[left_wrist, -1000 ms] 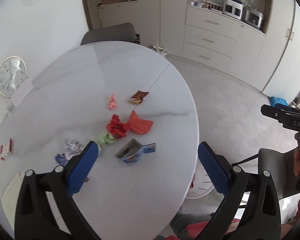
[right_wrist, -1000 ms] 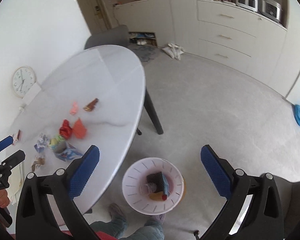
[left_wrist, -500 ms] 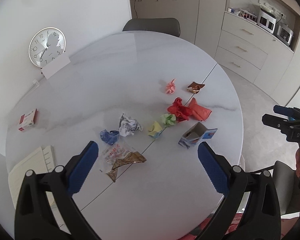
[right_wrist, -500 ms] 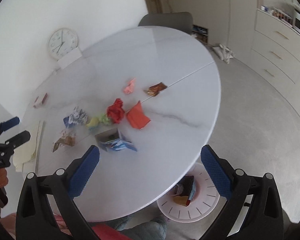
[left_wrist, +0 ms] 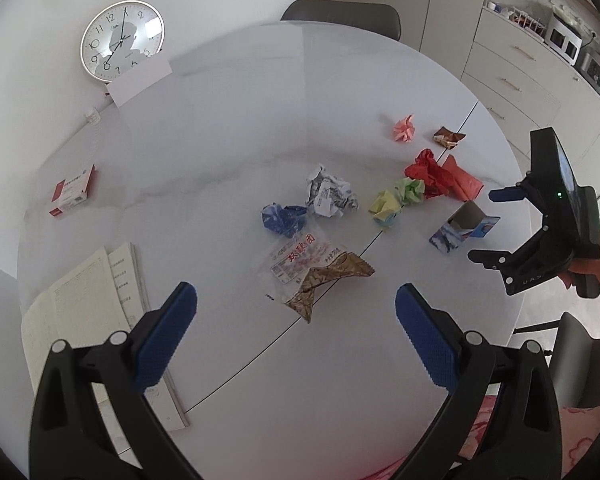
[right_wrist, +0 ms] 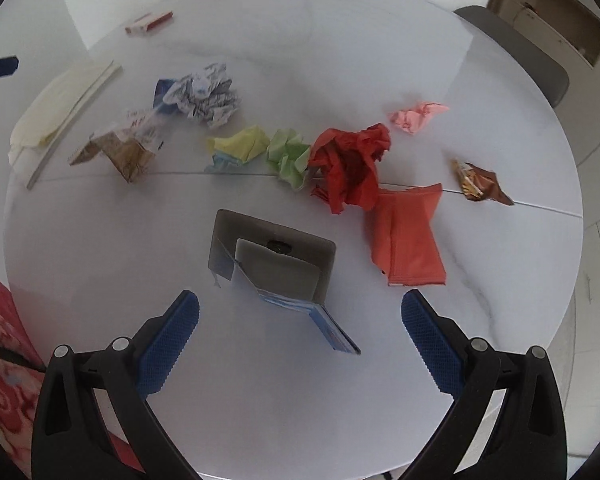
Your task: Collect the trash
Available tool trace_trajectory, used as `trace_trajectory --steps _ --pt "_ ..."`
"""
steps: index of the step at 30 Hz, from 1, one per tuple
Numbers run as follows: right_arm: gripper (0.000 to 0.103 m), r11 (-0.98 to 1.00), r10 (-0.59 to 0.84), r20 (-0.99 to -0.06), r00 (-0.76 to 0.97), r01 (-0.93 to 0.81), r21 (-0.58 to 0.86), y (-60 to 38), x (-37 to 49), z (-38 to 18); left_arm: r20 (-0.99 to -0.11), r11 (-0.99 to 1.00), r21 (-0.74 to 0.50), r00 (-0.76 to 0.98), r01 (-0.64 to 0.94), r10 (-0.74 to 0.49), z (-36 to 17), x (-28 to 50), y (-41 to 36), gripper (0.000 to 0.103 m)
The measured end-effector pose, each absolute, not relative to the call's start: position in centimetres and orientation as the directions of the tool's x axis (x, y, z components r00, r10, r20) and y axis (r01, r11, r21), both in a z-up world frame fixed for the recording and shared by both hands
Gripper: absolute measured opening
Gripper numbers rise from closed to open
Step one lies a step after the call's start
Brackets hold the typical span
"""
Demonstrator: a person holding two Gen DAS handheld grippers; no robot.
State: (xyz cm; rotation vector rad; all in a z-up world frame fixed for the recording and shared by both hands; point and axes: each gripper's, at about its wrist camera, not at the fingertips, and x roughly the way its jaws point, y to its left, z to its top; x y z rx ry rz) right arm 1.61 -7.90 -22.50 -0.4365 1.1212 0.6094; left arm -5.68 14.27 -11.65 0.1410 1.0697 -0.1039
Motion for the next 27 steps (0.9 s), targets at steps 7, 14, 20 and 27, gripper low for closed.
trace_trajectory --steps 7,14,20,27 --pt "0.076 0.728 0.170 -0.948 0.268 -0.683 -0.062 -6.6 2.1 -24.9 -0.914 0.949 0.104 0.404 0.299 -0.027 -15.3 -3.8 14.8 0.095" --pt "0.033 0.817 0.207 -0.957 0.205 -0.574 0.053 -8.1 2.6 -24.6 -0.949 0.879 0.070 0.302 0.471 -0.086 -18.8 -0.3 15.3 0.095" --pt "0.025 0.895 0.254 -0.943 0.214 -0.423 0.145 -9.7 2.1 -23.2 -0.969 0.796 0.027 0.213 0.605 -0.128 -22.2 2.4 14.8 0.095" --pt "0.020 0.932 0.339 -0.897 0.285 -0.234 0.278 -11.6 0.2 -20.6 -0.968 0.743 -0.029 0.167 0.669 -0.188 -24.2 3.7 14.1 0.088"
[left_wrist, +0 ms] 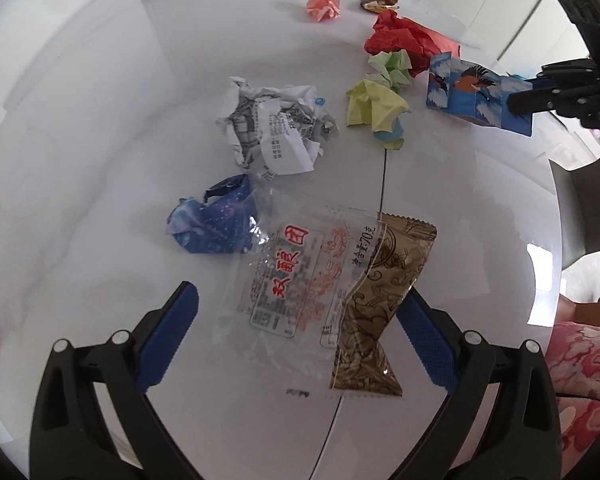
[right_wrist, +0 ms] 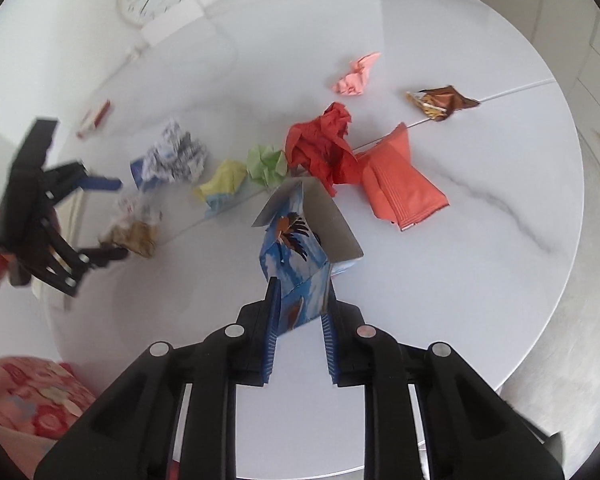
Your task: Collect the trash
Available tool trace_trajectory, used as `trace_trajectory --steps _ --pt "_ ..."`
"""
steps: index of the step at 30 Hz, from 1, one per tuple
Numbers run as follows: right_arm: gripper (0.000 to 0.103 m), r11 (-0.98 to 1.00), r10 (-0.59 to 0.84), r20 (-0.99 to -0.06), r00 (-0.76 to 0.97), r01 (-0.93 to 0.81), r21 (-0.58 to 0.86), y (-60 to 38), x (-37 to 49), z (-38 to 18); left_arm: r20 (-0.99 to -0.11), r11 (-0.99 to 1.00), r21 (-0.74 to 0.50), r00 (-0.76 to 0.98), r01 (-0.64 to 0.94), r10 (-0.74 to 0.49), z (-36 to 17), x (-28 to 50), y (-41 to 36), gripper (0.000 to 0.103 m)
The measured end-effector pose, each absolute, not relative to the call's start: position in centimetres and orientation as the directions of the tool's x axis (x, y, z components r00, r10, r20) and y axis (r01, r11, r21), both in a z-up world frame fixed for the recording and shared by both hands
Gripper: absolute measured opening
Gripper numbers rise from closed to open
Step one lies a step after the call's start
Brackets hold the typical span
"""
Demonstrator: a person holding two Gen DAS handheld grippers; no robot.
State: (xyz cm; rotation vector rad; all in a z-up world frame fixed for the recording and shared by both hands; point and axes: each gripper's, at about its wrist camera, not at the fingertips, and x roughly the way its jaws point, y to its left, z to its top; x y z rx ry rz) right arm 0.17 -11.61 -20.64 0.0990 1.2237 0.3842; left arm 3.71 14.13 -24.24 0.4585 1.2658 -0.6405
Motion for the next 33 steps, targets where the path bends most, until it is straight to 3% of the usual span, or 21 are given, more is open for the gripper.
trace_trajectory --steps 1,2,11,14,16,22,24,33 --pt "0.020 0.931 0.348 -0.891 0.293 -0.216 0.293 -11.8 -0.1 -20.4 -0.968 0.740 -0.039 0.158 0.672 -0.195 -24.5 3.8 14.1 0.078" --pt "0.020 0.932 0.351 -0.889 0.295 -0.205 0.300 -12.1 0.0 -20.3 -0.969 0.739 -0.049 0.147 0.672 -0.198 -24.7 3.9 14.0 0.075" --pt "0.021 0.943 0.321 -0.905 0.279 -0.189 0.276 -10.6 -0.2 -21.1 -0.957 0.738 -0.065 0.168 0.672 -0.237 -24.7 2.6 14.0 0.060" --pt "0.035 0.948 0.296 -0.916 0.271 -0.200 0.247 -10.0 -0.1 -21.4 -0.953 0.753 -0.084 0.169 0.653 -0.253 -24.5 2.2 14.1 0.054" --pt "0.056 0.956 0.261 -0.925 0.276 -0.206 0.208 -9.6 -0.1 -21.6 -0.950 0.763 -0.086 0.179 0.641 -0.257 -24.3 1.7 14.1 0.052" --pt "0.079 0.973 0.129 -0.933 0.335 -0.224 0.055 -8.8 0.0 -21.6 -0.943 0.780 -0.097 0.194 0.618 -0.271 -23.7 -0.2 14.6 0.050" --pt "0.084 0.972 0.115 -0.927 0.356 -0.233 0.031 -8.7 0.2 -21.6 -0.941 0.787 -0.105 0.196 0.608 -0.277 -23.5 -0.5 14.9 0.050" --pt "0.084 0.967 0.134 -0.937 0.323 -0.248 0.053 -8.1 3.7 -23.9 -0.934 0.835 -0.110 0.230 0.539 -0.272 -22.0 -1.9 16.8 0.050"
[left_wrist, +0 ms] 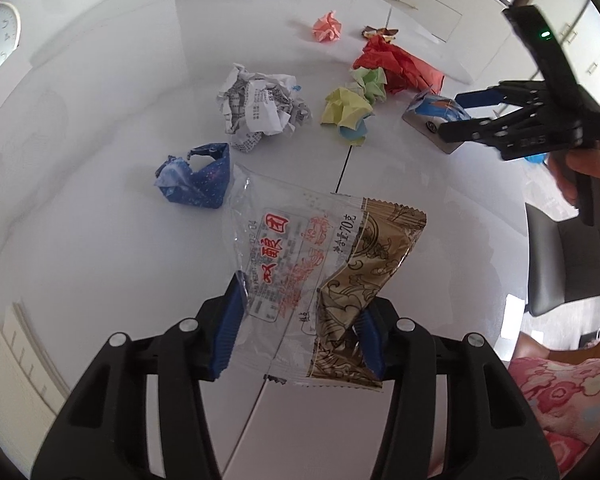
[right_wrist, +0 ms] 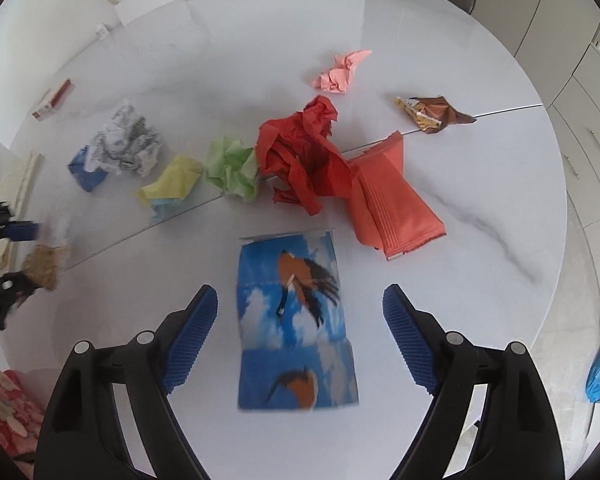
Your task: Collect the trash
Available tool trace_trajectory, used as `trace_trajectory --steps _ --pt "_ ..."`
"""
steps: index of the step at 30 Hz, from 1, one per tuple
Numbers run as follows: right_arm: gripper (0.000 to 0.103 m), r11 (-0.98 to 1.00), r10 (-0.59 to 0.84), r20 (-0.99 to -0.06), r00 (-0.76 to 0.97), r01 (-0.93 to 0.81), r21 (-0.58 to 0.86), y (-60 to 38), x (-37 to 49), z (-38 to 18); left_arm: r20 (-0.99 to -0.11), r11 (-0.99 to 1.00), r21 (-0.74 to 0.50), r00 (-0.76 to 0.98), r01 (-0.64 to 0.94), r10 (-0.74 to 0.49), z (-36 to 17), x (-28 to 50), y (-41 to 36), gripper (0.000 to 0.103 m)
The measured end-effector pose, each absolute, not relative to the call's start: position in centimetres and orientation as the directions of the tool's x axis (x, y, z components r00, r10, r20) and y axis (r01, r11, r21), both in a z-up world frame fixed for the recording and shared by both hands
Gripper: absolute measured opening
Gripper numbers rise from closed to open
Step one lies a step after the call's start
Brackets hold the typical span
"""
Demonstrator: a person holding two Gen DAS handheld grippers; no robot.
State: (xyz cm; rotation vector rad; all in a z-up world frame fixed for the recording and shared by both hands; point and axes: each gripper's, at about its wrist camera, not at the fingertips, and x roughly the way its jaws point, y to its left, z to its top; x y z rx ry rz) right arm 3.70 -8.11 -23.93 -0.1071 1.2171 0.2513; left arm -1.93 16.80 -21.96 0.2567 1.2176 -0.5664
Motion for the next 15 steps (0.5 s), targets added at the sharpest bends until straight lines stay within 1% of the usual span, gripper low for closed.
trace_trajectory --steps 1,2,3,4,8,10,15 --pt "0.081 0.967 0.128 -0.939 0.320 -0.249 0.047 -8.0 4.0 -24.3 -0.935 0.844 -0.100 0.241 0.527 -0.261 -21.6 -2.3 16.9 0.050" --pt "0.074 0.968 0.129 -0.939 0.318 -0.248 0.049 -8.0 4.2 -24.5 -0.936 0.853 -0.086 0.252 0.514 -0.247 -21.4 -2.3 16.6 0.050" --pt "0.058 0.968 0.134 -0.941 0.311 -0.243 0.057 -8.1 4.2 -24.6 -0.936 0.862 -0.076 0.262 0.502 -0.236 -21.2 -2.4 16.3 0.050" --pt "0.050 0.969 0.151 -0.942 0.301 -0.232 0.081 -8.3 4.3 -24.7 -0.935 0.869 -0.068 0.273 0.489 -0.227 -20.8 -2.6 16.1 0.050" --pt "0.050 0.975 0.166 -0.935 0.313 -0.197 0.107 -9.7 3.4 -24.2 -0.926 0.883 -0.069 0.299 0.465 -0.229 -19.3 -3.3 15.3 0.050" --pt "0.050 0.975 0.196 -0.924 0.328 -0.166 0.148 -11.2 2.3 -23.4 -0.922 0.881 -0.066 0.309 0.468 -0.233 -18.4 -3.8 14.5 0.050" --pt "0.050 0.970 0.243 -0.882 0.405 -0.073 0.233 -16.7 -2.4 -19.7 -0.905 0.863 -0.071 0.332 0.499 -0.266 -15.9 -4.6 11.1 0.050"
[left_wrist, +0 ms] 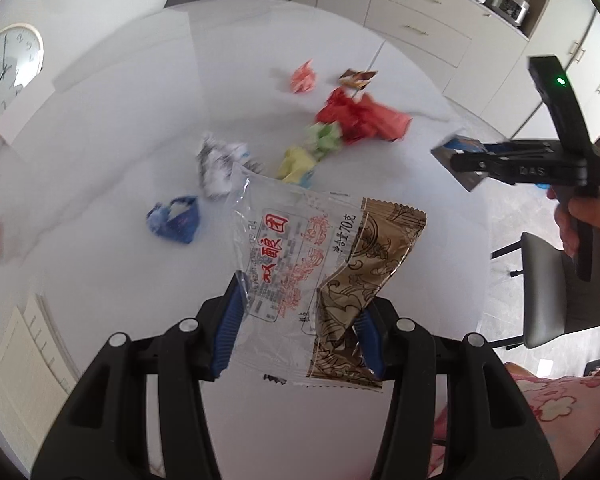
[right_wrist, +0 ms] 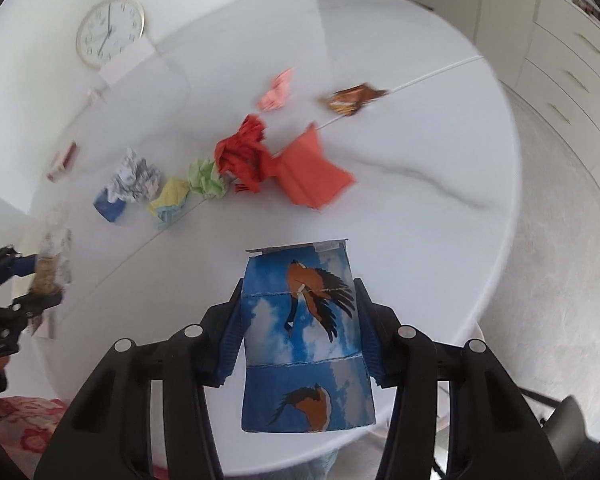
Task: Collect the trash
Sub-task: 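Drop the paper box into the white bin with the right tool while the left tool drops the wrapper in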
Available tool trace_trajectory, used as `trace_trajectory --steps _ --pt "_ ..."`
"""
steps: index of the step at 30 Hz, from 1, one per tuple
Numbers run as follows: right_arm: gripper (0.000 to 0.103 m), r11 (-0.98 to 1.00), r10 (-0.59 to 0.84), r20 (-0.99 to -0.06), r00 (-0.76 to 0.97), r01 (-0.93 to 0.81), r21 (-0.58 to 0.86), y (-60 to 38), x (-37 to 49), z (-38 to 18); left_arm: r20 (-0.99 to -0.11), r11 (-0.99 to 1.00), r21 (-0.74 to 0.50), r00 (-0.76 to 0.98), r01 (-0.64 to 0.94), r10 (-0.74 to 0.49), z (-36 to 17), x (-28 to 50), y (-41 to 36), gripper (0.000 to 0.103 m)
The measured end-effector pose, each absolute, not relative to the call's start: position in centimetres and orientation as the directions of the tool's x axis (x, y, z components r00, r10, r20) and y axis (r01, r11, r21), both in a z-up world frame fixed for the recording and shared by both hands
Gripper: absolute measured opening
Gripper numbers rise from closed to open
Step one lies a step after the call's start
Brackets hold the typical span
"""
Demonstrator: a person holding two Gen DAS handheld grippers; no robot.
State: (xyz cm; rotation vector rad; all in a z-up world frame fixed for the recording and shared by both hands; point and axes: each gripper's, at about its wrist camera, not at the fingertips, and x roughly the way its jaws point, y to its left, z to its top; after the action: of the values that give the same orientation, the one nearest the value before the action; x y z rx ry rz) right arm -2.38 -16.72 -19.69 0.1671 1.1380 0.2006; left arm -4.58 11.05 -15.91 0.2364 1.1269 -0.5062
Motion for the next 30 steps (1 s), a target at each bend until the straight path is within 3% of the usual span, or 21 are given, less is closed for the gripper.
trace_trajectory --steps 5,10,11,13,15,19,22,30 --pt "0.050 0.969 0.204 -0.855 0.477 0.027 0.246 -23.7 -8.2 -17.0 -0.885 0.832 -0.128 0.317 0.540 -0.342 -14.1 -5.0 5.5 0.050" --pt "0.052 0.964 0.185 -0.881 0.436 0.092 0.248 -28.0 -10.6 -21.1 -0.885 0.787 -0.115 0.297 0.606 -0.359 -13.3 -5.9 -0.5 0.050" --pt "0.056 0.960 0.205 -0.885 0.417 0.091 0.265 -28.5 -10.4 -22.2 -0.886 0.780 -0.109 0.296 0.617 -0.358 -13.4 -6.0 -1.5 0.050" --pt "0.083 0.958 0.226 -0.903 0.366 0.086 0.275 -28.9 -10.0 -25.0 -0.889 0.763 -0.099 0.288 0.638 -0.356 -13.4 -6.3 -4.0 0.051" --pt "0.092 0.965 0.207 -0.917 0.341 0.082 0.248 -29.0 -10.0 -26.7 -0.891 0.751 -0.097 0.280 0.654 -0.359 -13.3 -6.8 -5.8 0.051" --pt "0.093 0.963 0.186 -0.933 0.307 0.130 0.235 -30.8 -10.5 -28.0 -0.897 0.716 -0.077 0.264 0.694 -0.353 -13.6 -7.9 -9.7 0.051" --pt "0.099 0.955 0.162 -0.921 0.355 0.180 0.238 -33.0 -11.7 -26.2 -0.902 0.681 -0.070 0.246 0.729 -0.356 -13.8 -9.0 -12.4 0.052" --pt "0.100 0.927 0.053 -0.885 0.462 0.308 0.216 -38.9 -14.8 -20.9 -0.927 0.576 -0.074 0.158 0.814 -0.341 -17.0 -11.8 -19.7 0.053"
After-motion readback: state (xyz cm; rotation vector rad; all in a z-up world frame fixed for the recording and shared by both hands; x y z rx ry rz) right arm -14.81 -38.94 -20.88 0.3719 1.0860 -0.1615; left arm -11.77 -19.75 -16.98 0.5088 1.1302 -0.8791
